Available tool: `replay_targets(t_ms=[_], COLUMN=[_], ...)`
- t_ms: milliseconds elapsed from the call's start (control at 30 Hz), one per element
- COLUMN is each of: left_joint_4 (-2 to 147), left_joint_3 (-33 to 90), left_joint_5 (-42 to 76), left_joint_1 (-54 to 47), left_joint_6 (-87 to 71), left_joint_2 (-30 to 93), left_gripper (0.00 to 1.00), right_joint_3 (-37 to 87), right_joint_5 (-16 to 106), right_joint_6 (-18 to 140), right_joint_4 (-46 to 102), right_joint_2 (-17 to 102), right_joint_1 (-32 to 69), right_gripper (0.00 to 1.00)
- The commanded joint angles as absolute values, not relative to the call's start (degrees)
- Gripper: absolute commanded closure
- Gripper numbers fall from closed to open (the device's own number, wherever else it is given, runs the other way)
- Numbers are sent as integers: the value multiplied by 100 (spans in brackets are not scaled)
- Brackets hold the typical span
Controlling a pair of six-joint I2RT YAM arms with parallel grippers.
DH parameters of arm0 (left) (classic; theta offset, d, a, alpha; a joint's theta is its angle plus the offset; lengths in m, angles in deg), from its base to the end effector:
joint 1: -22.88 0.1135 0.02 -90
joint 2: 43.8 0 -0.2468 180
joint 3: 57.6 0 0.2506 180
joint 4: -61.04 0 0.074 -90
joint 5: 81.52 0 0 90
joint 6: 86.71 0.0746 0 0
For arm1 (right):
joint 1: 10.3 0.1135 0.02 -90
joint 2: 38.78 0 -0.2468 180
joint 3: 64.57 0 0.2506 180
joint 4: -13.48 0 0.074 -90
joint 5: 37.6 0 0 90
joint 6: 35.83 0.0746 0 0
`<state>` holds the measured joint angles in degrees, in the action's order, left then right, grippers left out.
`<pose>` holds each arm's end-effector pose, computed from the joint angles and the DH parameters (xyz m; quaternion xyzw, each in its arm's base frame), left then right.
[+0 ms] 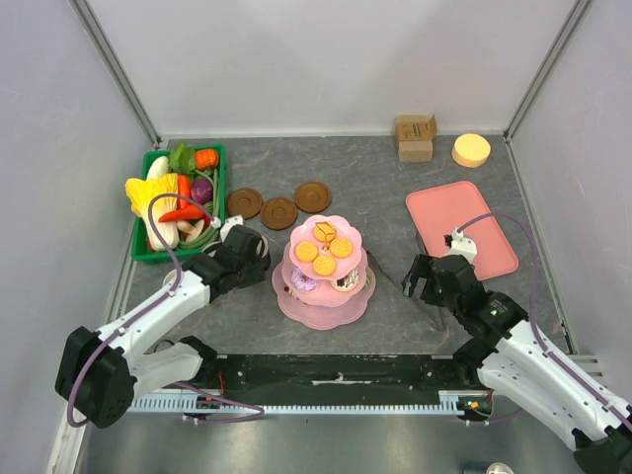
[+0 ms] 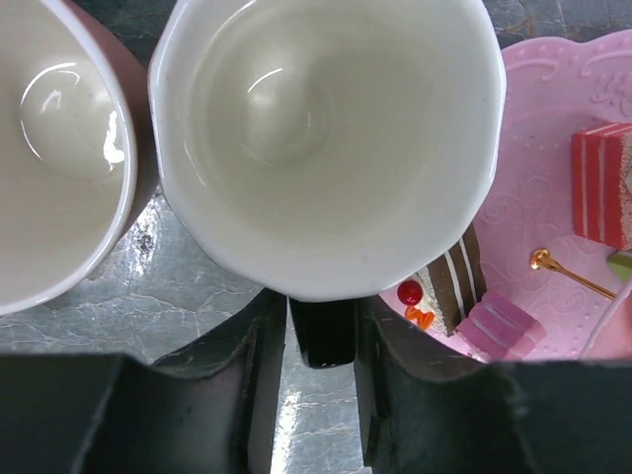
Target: Serve the afternoon tea
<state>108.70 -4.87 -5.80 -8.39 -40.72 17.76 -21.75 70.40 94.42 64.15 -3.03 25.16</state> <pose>0.2069 -0.1041 0.1701 -0.1410 0.9403 -0.0804 0.2992 0.1546 0.0818 0.1886 0.0995 0.9045 0.1252 0.3954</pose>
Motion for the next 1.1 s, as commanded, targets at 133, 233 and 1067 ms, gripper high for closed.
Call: replay_targets(t_ms=[133,233,1067], left_joint_4=[10873,10996,10329], left_joint_3=[-121,11,2867], left_joint_5=[-874,-953,-1641], left_joint_1=[-894,-920,-316], left_joint_6=[-3863,-3793,-1702], left_joint_2=[1834,1737,3221], left_gripper=[88,98,98], right_joint_3=[-2163,-2163,-2154], right_joint_5=[7059,7042,7323], right_joint_6=[9354,9354,9372], right_joint_4=[6179,6179,6188], right_joint_2=[-301,-301,-871], right_joint_1=[2530,2512,2521], right_gripper=[2,2,2])
